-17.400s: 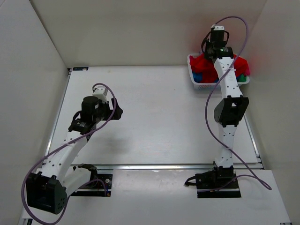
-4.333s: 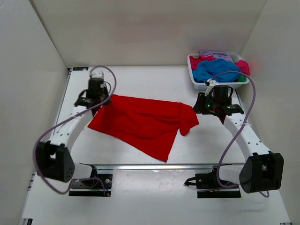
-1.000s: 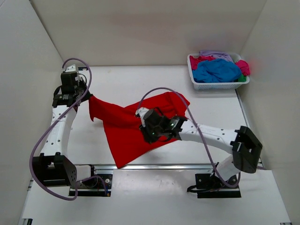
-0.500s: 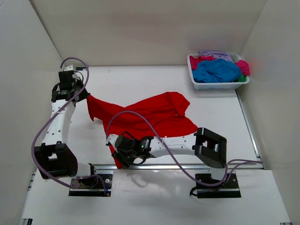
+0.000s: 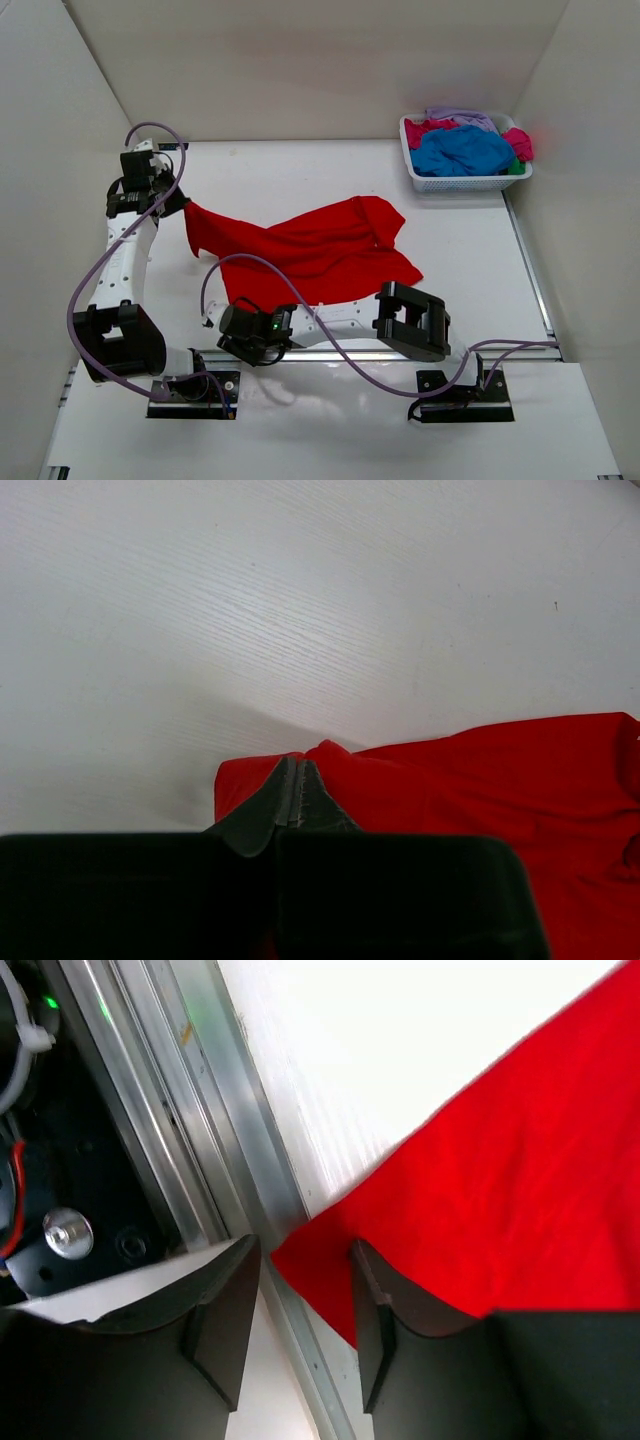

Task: Fold and stack the t-shirts
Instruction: Flatten out the tshirt

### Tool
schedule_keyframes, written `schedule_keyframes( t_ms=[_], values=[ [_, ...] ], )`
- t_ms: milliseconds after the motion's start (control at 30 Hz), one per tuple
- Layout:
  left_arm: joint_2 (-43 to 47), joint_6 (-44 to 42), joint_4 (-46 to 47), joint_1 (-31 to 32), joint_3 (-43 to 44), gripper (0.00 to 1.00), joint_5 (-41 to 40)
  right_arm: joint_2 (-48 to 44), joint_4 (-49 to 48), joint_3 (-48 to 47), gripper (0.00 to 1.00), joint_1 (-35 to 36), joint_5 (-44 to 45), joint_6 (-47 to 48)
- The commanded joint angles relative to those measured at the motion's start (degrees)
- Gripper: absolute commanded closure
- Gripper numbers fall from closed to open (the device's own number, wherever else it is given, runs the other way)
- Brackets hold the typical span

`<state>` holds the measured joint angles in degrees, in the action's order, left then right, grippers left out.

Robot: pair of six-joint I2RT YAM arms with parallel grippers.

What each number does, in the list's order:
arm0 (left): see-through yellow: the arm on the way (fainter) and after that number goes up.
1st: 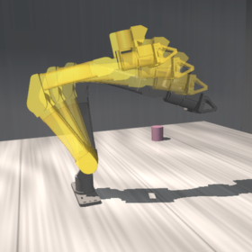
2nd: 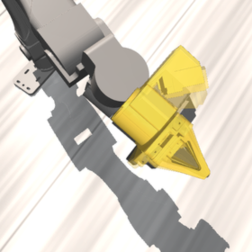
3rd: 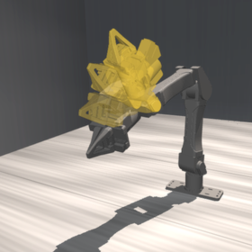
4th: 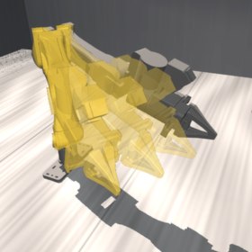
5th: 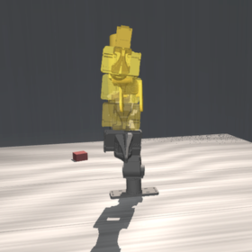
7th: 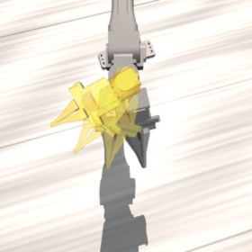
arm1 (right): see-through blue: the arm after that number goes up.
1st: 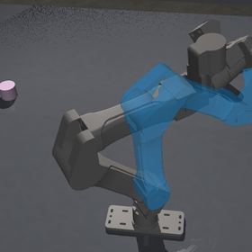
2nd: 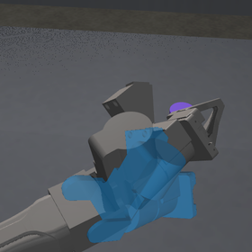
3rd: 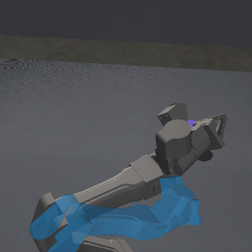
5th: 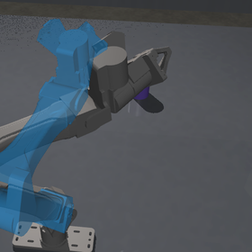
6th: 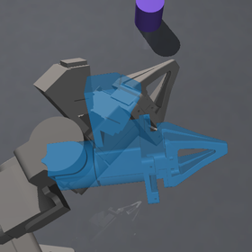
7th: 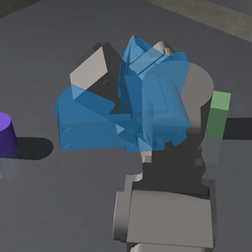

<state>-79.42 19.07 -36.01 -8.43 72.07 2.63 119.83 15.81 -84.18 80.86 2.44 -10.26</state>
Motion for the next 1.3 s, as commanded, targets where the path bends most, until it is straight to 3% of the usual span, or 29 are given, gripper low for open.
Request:
schedule_keyframes(
  t_ms=[0,33,167,233,400,500,633,767,900,1000,1067,1167,1267],
  values=[
    [0.4,0.09,0.41,-0.71,1.84,1.0,0.89,2.42,2.89,-2.3,0.65,0.62,4.23,0.51],
    [0.58,0.0,0.59,-0.54,1.49,1.0,0.97,3.12,3.95,-2.82,0.73,0.61,4.94,0.51],
    [1.1,-0.17,0.76,-0.54,1.14,1.0,0.88,4.97,8.43,-4.41,0.81,0.26,9.34,-1.08],
    [1.2,-0.26,0.77,-0.63,0.88,1.0,0.88,4.19,8.45,-3.46,0.97,-0.18,10.05,-1.34],
    [1.37,-0.7,0.33,-0.8,1.14,1.0,0.71,-1.6,8.53,4.35,1.0,-3.25,10.39,-3.7],
    [1.37,-0.96,-0.11,-0.72,0.97,1.0,1.23,-5.74,10.2,8.32,1.0,-8.51,7.94,-4.68],
    [0.93,0.35,-0.03,-3.33,2.19,1.0,7.18,-19.5,16.06,13.25,1.0,-17.81,2.05,-2.23],
    [4.87,13.07,8.83,-9.84,-1.31,1.0,22.47,-36.9,23.19,8.44,1.0,-31.06,-4.69,1.2],
    [13.13,29.14,23.58,-11.0,-5.27,1.0,23.48,-48.62,24.7,-2.44,1.0,-51.62,-15.59,2.0],
    [16.82,39.16,32.28,-10.91,-5.1,1.0,24.43,-50.74,25.76,-11.5,1.0,-66.13,-25.43,2.7],
    [18.93,50.04,43.94,-11.35,-5.8,1.0,24.96,-53.02,24.8,-17.29,1.0,-73.43,-28.0,2.62],
    [19.92,59.47,54.34,-11.61,-4.5,1.0,24.35,-55.57,21.55,-22.32,1.0,-80.76,-31.96,0.95],
    [17.99,67.65,60.33,-11.61,0.77,1.0,23.21,-54.8,22.5,-29.0,1.0,-79.37,-29.77,2.17]
  ],
)
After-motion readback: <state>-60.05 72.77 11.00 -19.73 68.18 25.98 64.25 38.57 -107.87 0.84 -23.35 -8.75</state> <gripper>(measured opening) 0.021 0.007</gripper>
